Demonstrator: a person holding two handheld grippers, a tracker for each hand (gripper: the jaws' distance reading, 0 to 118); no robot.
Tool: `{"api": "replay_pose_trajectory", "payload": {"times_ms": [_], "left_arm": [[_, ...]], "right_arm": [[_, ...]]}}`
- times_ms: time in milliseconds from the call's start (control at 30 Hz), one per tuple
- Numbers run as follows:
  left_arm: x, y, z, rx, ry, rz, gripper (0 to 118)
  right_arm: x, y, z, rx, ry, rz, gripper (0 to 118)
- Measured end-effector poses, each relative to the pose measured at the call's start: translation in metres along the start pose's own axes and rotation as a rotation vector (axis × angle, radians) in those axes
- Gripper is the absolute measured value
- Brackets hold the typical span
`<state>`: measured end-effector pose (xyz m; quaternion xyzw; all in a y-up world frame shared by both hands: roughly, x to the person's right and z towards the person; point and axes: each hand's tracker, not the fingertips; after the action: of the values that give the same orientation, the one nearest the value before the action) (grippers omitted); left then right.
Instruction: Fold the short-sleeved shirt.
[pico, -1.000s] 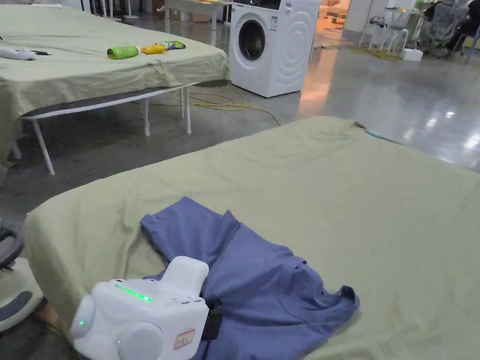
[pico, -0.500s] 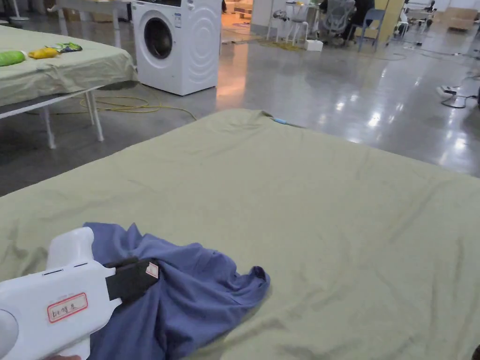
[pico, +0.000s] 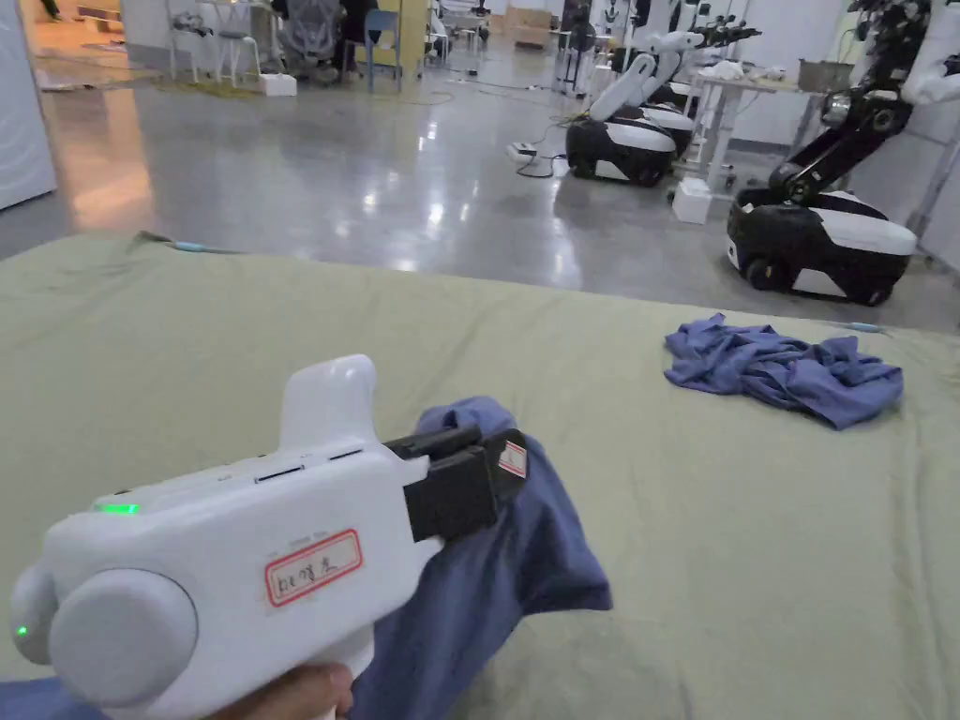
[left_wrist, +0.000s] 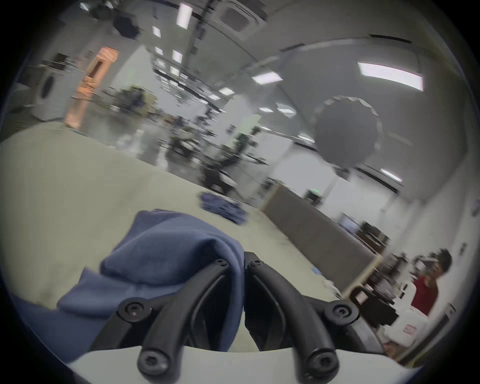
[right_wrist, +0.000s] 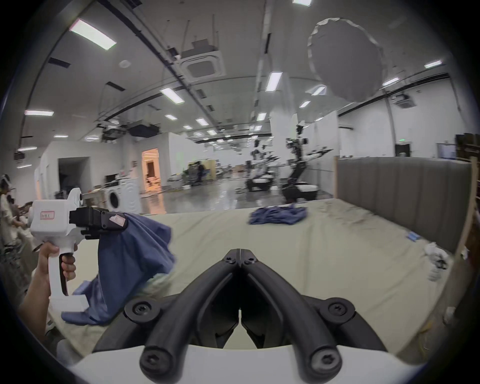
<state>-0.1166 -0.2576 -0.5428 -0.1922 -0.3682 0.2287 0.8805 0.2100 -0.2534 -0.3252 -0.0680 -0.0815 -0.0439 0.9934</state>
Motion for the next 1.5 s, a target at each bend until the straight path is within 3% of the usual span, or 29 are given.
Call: {"api": "replay_pose_trajectory", "payload": {"times_ms": [133,200,433,567,600,633,667,700,767,800,833,867,900,1000,1067,1133,1267,1333,1367,1500], "left_arm": [[0.053,-0.046,-0.049,-0.132,-0.218,-0.038,7],[0.067,-0.074,-0.067,-0.236,-0.249,-0.045,7],[0.076,-0.18,-0.12,-0.572,-0.092,-0.232,7],[0.061,-0.196,-0.123,-0.685,-0.064,-0.18,11],[0.057,-0.189,-0.114,-0.66,-0.085,-0.133,41],[0.056,-0.18,-0.103,-0.599,-0.094,-0.102,79],[0.054,-0.173,-0.091,-0.559,-0.105,-0.081,104],[0.053,-0.164,-0.073,-0.519,-0.102,-0.066,110],[0.048,-0.143,-0.023,-0.377,-0.056,-0.055,110],[0.044,-0.137,-0.001,-0.32,-0.018,-0.064,107],[0.04,-0.131,0.021,-0.283,0.042,-0.082,95],[0.038,-0.124,0.04,-0.262,0.099,-0.091,60],[0.031,-0.12,0.059,-0.234,0.167,-0.088,0],[0.007,-0.119,0.091,-0.189,0.409,-0.07,0],[-0.024,-0.112,0.105,-0.249,0.394,-0.025,0],[-0.051,-0.098,0.111,-0.185,0.465,0.034,0],[-0.105,-0.055,0.103,-0.118,0.535,-0.013,2],[-0.135,-0.041,0.087,-0.122,0.569,-0.03,66],[-0.151,-0.035,0.075,-0.185,0.601,-0.021,89],[-0.186,-0.028,0.032,-0.367,0.573,-0.006,90]], "right_arm": [[0.038,0.001,0.022,0.021,-0.115,-0.016,2],[0.049,-0.001,0.026,0.019,-0.148,-0.02,2],[0.063,-0.025,0.016,-0.052,-0.144,-0.092,2],[0.052,-0.033,0.004,-0.107,-0.106,-0.051,2],[0.048,-0.032,0.003,-0.112,-0.095,-0.042,2],[0.043,-0.032,0.001,-0.113,-0.074,-0.036,2],[0.04,-0.031,0.0,-0.11,-0.054,-0.037,2],[0.036,-0.031,-0.002,-0.107,-0.025,-0.043,2],[0.025,-0.03,-0.004,-0.1,0.014,-0.042,2],[0.021,-0.03,-0.006,-0.102,0.027,-0.035,2],[0.016,-0.031,-0.009,-0.107,0.047,-0.028,2],[0.012,-0.032,-0.012,-0.11,0.061,-0.027,2],[0.006,-0.033,-0.013,-0.116,0.075,-0.028,2],[-0.006,-0.036,-0.02,-0.142,0.132,-0.04,2],[-0.015,-0.038,-0.022,-0.157,0.15,-0.027,2],[-0.021,-0.039,-0.025,-0.175,0.154,-0.004,2],[-0.024,-0.041,-0.031,-0.201,0.152,0.002,2],[-0.022,-0.043,-0.035,-0.218,0.145,-0.012,2],[-0.021,-0.044,-0.036,-0.223,0.138,-0.019,2],[-0.021,-0.048,-0.04,-0.239,0.102,-0.006,2]]}}
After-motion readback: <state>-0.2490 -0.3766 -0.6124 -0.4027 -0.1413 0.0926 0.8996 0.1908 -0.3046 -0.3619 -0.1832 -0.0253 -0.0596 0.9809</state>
